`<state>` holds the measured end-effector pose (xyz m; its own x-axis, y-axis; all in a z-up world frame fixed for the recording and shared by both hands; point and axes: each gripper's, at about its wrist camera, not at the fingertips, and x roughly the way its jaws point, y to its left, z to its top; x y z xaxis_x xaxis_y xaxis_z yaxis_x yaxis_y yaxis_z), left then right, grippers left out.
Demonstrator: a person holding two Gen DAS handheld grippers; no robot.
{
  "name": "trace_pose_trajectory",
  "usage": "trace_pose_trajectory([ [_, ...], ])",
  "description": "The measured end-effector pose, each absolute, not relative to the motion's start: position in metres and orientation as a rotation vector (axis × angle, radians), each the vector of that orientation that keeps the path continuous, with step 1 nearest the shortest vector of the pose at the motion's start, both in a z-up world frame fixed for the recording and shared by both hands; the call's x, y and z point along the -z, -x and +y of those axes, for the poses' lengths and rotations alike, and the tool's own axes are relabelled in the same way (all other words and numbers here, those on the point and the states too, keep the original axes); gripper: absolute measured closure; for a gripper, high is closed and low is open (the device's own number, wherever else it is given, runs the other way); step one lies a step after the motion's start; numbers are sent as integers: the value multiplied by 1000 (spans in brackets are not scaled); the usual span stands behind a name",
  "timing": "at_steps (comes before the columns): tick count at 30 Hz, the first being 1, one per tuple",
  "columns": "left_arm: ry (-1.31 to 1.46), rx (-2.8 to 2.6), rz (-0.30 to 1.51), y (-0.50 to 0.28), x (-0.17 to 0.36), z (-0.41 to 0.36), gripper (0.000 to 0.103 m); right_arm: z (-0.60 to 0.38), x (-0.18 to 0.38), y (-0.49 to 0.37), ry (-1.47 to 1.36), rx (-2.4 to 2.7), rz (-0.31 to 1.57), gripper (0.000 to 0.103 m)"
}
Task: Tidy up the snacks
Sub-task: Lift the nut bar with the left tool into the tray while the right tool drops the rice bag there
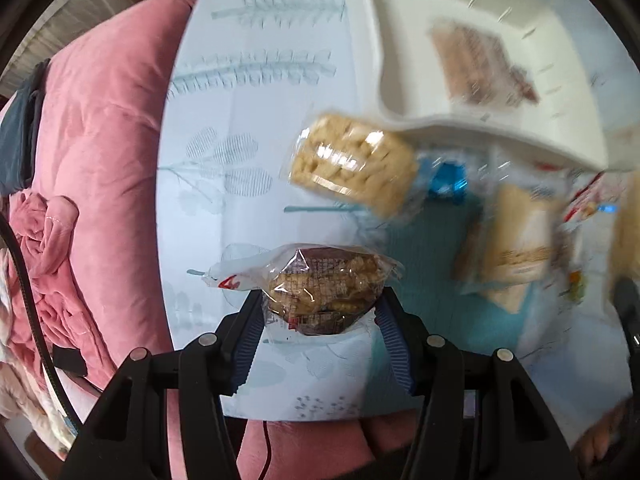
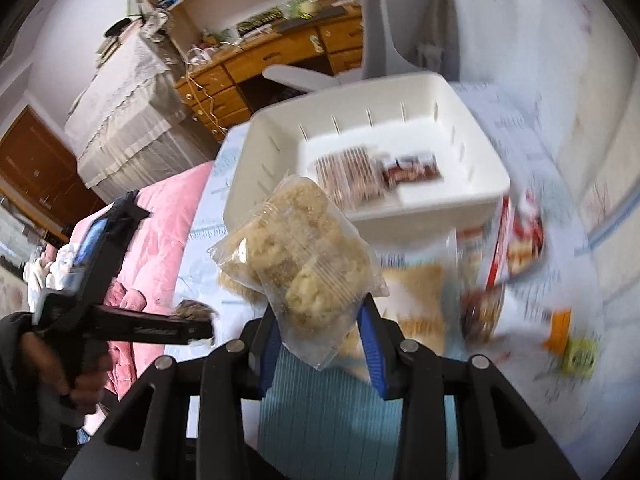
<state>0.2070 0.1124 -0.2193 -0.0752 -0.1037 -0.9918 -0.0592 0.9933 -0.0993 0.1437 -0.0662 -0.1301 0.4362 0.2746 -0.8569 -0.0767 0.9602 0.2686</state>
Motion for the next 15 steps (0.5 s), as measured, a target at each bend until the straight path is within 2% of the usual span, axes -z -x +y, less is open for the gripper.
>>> trace_pose_trajectory([
  [7,132,19,1500,-232,146,115,48,-77,106,-175,-103,-287,1019,66],
  [15,153,28,1301,-258,94,102,47,-87,96,-201,-23,-306,923,66],
])
